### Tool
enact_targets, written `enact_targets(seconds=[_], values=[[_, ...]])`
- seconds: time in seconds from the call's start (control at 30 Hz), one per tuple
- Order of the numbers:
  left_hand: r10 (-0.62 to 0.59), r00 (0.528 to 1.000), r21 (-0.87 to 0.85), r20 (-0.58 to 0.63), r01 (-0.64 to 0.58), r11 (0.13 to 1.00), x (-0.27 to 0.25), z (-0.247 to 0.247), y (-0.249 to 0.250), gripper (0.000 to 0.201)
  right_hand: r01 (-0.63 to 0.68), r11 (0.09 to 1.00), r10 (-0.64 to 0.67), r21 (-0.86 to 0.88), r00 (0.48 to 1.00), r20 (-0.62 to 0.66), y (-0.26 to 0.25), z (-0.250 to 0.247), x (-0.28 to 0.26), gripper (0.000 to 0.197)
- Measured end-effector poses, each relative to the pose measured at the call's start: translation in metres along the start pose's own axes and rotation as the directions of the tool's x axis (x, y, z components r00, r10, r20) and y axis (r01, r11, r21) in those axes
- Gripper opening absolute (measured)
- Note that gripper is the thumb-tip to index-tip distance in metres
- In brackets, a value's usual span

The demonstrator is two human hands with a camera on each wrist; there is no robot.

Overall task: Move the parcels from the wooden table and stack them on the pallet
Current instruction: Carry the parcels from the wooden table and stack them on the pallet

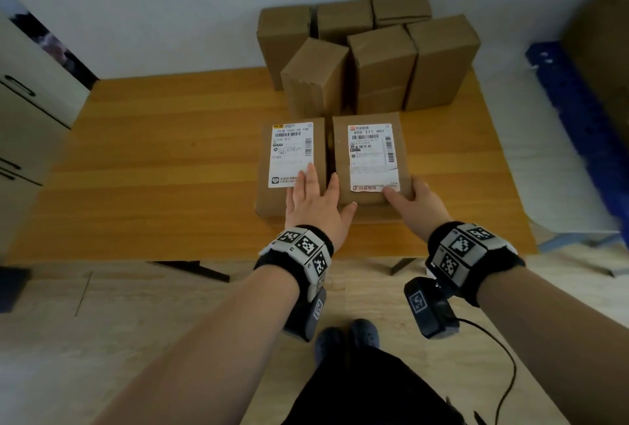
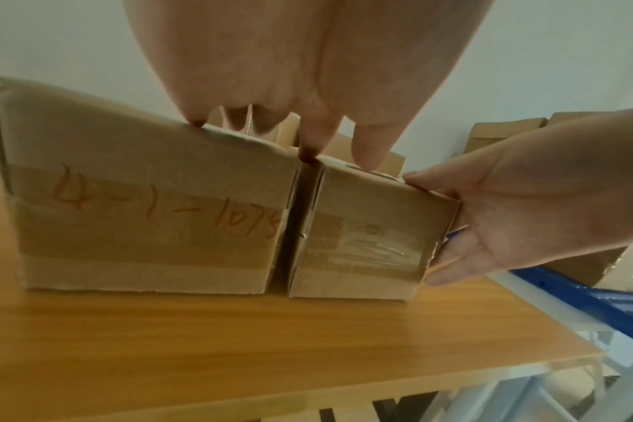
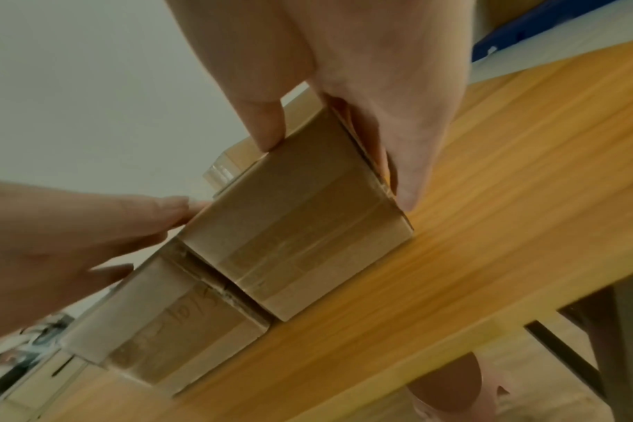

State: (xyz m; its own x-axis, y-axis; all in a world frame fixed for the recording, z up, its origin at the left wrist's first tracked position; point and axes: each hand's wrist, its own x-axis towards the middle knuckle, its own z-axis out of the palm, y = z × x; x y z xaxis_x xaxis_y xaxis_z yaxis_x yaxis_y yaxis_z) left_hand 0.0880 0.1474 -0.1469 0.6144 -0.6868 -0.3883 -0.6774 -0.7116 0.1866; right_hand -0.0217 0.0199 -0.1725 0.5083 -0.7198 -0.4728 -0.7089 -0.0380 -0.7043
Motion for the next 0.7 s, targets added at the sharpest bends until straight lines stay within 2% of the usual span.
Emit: enact_targets(seconds=[0.3,0.43,0.6,0.7], values=[[0.13,0.986,-0.25,-0.106,-0.153,0.956,-0.009,-0.027,0.007,0.065,0.088,0.973,-0.051,0.214,0.984,-0.17,-0.022,-0.018,-0.028,0.056],[0.209,0.953,-0.37,-0.218,-0.279,0.886,-0.019,-0.057,0.014,0.065,0.144,0.932,-0.065,0.332,0.969,-0.238,-0.049,-0.033,-0.049,0.049],[0.193,0.895,-0.504,-0.402,-0.393,0.769,-0.033,-0.092,0.021,0.061,0.278,0.87,-0.136,0.407,0.929,-0.343,-0.084,-0.046,-0.068,0.048],[0.158,0.853,-0.507,-0.498,-0.433,0.745,-0.037,-0.111,0.02,0.055,0.366,0.823,-0.191,0.434,0.899,-0.395,-0.102,-0.051,-0.077,0.047]])
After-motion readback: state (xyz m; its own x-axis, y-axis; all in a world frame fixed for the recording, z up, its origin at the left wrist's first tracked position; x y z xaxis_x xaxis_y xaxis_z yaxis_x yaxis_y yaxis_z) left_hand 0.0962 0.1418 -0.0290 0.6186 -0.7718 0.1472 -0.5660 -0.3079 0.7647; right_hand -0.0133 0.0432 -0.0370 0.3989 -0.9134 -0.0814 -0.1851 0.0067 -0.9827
